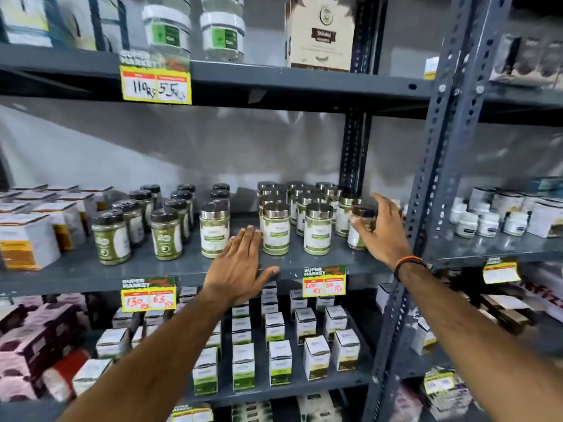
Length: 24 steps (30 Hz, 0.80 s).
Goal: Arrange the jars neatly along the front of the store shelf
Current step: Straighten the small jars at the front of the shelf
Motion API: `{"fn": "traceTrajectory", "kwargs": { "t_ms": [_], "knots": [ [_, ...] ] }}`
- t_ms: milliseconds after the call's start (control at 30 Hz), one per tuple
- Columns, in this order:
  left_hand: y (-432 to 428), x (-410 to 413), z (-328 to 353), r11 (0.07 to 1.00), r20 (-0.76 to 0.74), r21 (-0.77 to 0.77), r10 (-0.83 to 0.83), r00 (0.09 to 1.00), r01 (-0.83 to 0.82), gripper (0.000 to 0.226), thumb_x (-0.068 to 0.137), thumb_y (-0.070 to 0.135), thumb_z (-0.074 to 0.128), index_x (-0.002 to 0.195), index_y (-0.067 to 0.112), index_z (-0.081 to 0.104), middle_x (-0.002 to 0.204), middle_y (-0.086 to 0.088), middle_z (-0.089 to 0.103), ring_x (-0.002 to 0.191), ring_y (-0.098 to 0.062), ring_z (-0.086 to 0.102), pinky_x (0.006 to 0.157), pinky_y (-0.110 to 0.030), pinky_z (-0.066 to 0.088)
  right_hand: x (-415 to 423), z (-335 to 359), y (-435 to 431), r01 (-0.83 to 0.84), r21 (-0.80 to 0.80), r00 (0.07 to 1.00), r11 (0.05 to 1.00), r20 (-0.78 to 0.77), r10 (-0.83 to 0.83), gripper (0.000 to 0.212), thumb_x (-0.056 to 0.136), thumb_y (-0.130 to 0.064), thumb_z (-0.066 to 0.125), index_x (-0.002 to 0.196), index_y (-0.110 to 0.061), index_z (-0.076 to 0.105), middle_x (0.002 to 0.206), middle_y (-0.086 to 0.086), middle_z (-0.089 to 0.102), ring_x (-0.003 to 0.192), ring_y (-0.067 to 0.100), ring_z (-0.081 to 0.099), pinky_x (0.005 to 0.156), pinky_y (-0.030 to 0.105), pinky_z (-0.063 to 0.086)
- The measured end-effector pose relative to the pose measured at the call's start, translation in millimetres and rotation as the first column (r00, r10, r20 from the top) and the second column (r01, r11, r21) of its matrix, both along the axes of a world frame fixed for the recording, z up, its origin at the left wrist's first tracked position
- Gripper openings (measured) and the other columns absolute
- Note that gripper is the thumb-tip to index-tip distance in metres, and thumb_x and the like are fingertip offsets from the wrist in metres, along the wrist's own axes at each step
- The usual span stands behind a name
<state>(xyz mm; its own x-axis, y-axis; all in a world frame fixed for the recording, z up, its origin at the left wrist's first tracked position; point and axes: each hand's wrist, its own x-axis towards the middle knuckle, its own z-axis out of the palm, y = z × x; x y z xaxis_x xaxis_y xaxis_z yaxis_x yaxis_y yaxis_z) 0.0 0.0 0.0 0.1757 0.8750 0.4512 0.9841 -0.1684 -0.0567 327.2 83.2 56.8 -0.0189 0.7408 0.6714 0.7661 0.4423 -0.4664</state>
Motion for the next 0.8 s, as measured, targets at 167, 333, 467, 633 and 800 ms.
{"fn": "traceTrajectory", "kwargs": {
  "t_ms": [167,333,467,633,800],
  "knots": [
    [8,-4,-17,0.997,-0.021,-0.051,0.054,0.998,-0.055,0.096,0.096,0.074,0.01,0.162,0.005,0.012,0.171,-0.016,0.016,0.158,-0.028,0.013,0.128,-0.041,0.009,3,-19,13,0.023,-0.087,0.999,0.996,-0.023,-0.025,0.08,0.09,-0.044,0.075,0.154,-0.024,0.032,0.156,0.01,0.04,0.134,0.03,0.05,0.113,0.046,0.042],
    [12,-6,-19,0.998,-0.083,-0.034,0.049,0.995,-0.052,0.087,0.098,0.071,0.008,0.16,0.012,0.028,0.165,-0.011,0.035,0.152,-0.026,0.033,0.125,-0.041,0.021,0,-25,18,0.015,-0.058,0.991,0.998,-0.133,-0.022,0.071,0.088,-0.022,0.08,0.147,-0.022,0.04,0.14,0.011,0.058,0.122,0.031,0.059,0.101,0.033,0.042],
    [13,-7,-22,0.999,-0.078,-0.009,0.052,0.996,-0.053,0.087,0.098,0.072,0.012,0.157,0.012,0.035,0.161,-0.011,0.043,0.148,-0.027,0.04,0.122,-0.042,0.028,-3,-33,19,-0.012,-0.054,0.98,0.998,-0.198,0.001,0.071,0.09,-0.017,0.079,0.149,-0.02,0.039,0.123,0.011,0.07,0.105,0.03,0.068,0.09,0.03,0.047],
    [12,-7,-23,0.998,-0.068,0.012,0.057,0.996,-0.057,0.084,0.099,0.071,0.017,0.153,0.011,0.041,0.157,-0.012,0.048,0.144,-0.029,0.046,0.119,-0.043,0.032,-1,-35,25,-0.01,-0.034,0.975,0.999,-0.22,0.002,0.073,0.087,-0.021,0.082,0.148,-0.024,0.041,0.123,0.009,0.071,0.106,0.027,0.068,0.096,0.038,0.054],
    [10,-5,-23,0.999,-0.056,0.025,0.048,0.997,-0.047,0.084,0.099,0.071,0.017,0.151,0.011,0.045,0.154,-0.012,0.051,0.142,-0.029,0.048,0.118,-0.044,0.036,0,-36,22,0.001,-0.003,0.974,1.0,-0.227,-0.002,0.074,0.087,-0.026,0.082,0.149,-0.019,0.042,0.125,0.009,0.069,0.108,0.027,0.066,0.097,0.043,0.054]
  ]
}}
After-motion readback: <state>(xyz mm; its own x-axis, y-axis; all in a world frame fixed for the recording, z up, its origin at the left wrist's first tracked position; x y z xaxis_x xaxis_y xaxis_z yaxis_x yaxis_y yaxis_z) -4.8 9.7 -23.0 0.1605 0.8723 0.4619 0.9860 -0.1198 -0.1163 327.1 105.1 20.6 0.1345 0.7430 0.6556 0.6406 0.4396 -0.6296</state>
